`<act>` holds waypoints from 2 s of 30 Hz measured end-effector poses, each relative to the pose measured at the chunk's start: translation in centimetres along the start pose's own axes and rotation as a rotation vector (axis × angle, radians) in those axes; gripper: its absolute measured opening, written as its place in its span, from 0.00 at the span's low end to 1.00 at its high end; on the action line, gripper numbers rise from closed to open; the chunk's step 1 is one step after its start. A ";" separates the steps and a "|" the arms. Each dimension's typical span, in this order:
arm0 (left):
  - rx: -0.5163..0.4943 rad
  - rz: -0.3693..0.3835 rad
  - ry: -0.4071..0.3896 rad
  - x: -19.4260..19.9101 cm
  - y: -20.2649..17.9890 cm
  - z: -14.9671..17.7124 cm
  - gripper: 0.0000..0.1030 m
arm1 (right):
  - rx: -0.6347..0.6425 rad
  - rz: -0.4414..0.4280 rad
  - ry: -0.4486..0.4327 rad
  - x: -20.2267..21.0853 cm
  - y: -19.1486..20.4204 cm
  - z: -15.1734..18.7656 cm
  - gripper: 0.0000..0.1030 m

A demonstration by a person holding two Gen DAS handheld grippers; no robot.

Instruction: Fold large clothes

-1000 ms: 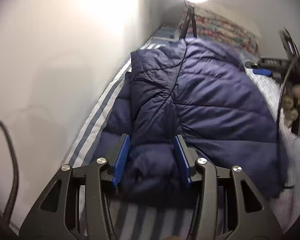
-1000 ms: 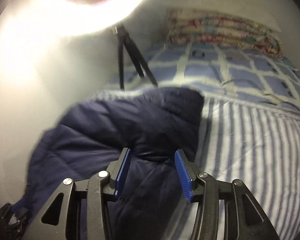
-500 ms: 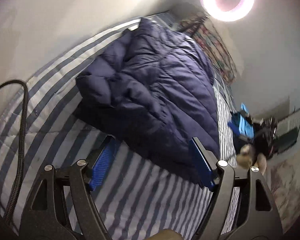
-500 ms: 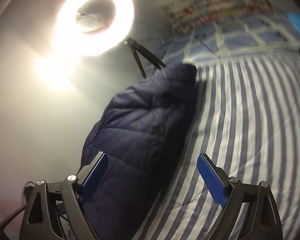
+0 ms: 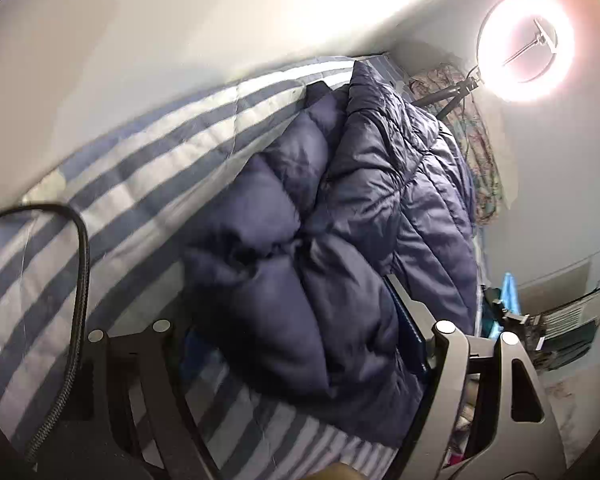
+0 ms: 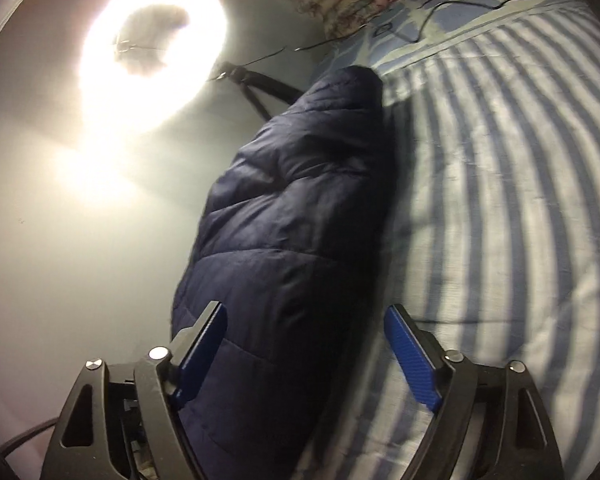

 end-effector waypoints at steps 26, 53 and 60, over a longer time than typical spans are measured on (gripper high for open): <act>-0.433 -0.122 -0.128 2.9 -7.4 0.5 0.17 | 0.401 0.388 0.069 -0.6 9.5 -1.7 0.17; -0.664 0.119 -0.095 7.6 -24.7 12.2 0.16 | 0.522 0.605 -0.104 23.6 10.0 -4.7 0.15; -0.685 0.174 -0.138 5.8 -31.1 13.2 0.16 | 0.567 0.645 -0.193 29.7 9.2 -8.6 0.15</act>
Point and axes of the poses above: each gripper's, at about its wrist camera, not at the fingertips, and x roughly against the way its jaws point, y to its left, z to its underside, the point moved 8 cm from there along -x, roughly the way its jaws point, and after that the axes turned 1 degree about -x, right-handed, at the moved point
